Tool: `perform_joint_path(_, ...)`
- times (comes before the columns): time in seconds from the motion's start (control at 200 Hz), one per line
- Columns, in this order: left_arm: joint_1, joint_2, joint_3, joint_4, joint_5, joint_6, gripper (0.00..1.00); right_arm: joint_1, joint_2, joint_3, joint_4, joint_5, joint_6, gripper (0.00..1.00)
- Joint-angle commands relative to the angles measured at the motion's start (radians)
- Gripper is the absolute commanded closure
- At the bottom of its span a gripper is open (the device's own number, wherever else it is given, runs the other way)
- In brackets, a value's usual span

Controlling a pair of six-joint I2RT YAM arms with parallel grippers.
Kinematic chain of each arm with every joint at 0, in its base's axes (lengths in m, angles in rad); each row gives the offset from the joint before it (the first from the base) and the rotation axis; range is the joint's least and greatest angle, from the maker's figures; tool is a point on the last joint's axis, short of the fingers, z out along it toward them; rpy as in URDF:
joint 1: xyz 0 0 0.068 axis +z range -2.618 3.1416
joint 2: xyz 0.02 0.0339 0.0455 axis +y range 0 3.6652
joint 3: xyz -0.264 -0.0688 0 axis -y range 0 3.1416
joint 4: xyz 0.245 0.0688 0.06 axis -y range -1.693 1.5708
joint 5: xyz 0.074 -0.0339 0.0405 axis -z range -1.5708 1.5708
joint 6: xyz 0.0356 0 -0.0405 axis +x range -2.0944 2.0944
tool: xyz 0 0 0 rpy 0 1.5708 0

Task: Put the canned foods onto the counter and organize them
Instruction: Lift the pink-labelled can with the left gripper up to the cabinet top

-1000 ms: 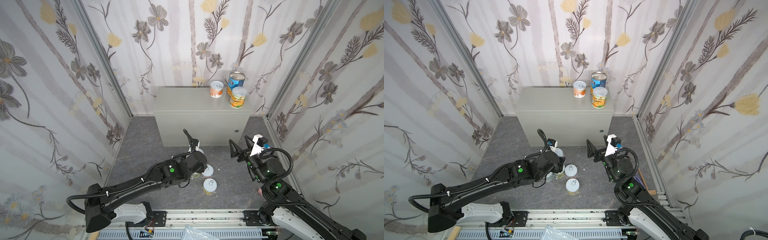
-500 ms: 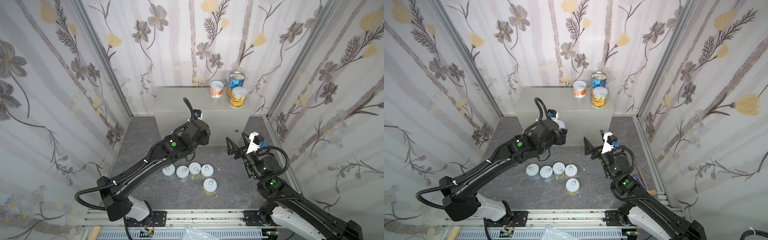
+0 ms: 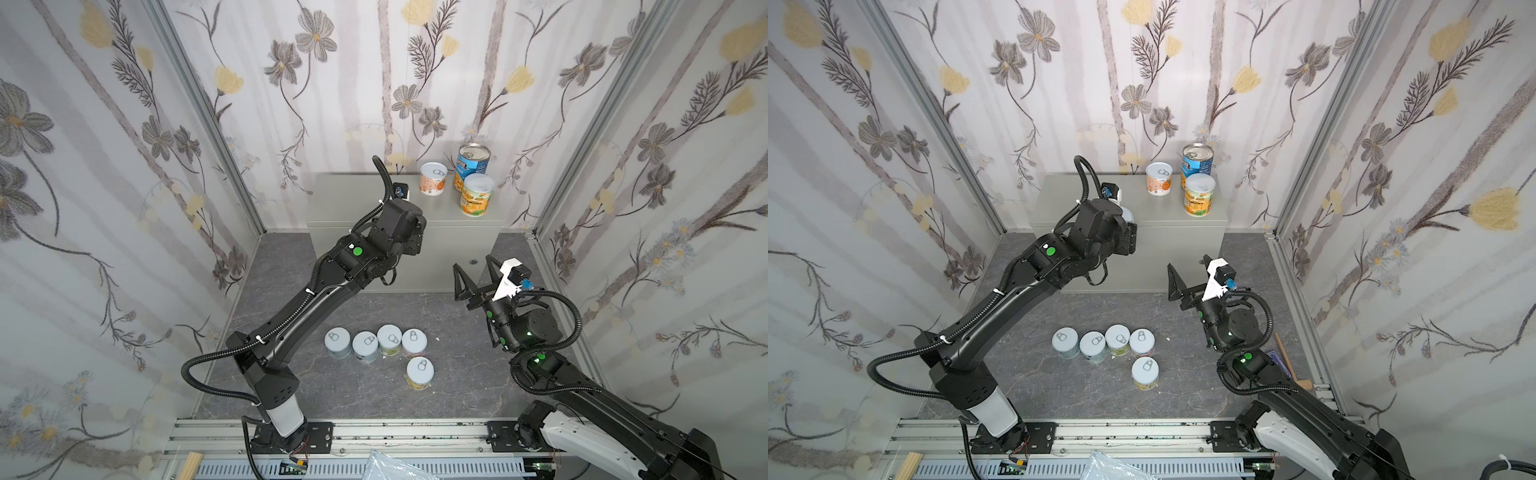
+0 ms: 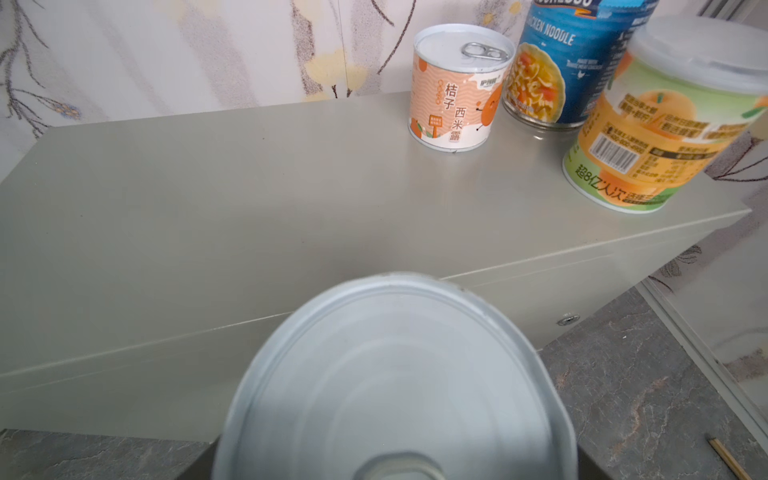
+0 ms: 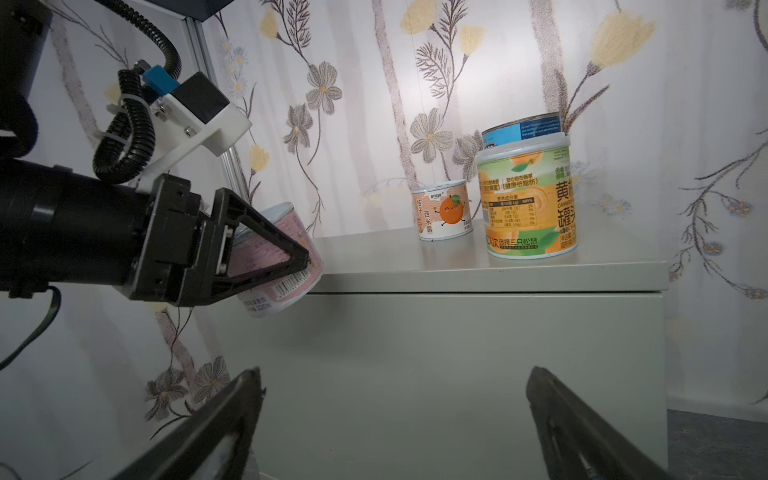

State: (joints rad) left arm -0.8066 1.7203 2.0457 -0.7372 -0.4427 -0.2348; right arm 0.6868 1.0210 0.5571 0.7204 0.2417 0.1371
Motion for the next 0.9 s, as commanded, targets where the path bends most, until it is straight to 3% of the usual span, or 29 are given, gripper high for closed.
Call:
perform_joint_path(0.0, 0.027, 0.04, 0.094, 0.011, 0.012, 0.034, 1.0, 0.001, 0.01, 0.014, 0.018, 0.007, -0.016, 0.0)
perform_joint_path(0.15, 0.039, 0.127, 0.257, -0.054, -0.01, 0.067, 1.0, 0.001, 0.014, 0.02, -0.008, 0.001, -0.011, 0.0)
perform_joint_path(0.46, 0.125, 0.336, 0.616, -0.218, 0.09, 0.07, 1.0, 0.002, 0.043, 0.057, -0.076, -0.126, -0.046, 0.0)
perform_joint_path(0.894, 0.234, 0.368, 0.567, -0.13, 0.171, 0.016, 1.0, 0.002, 0.08, 0.066, -0.084, -0.141, -0.042, 0.0)
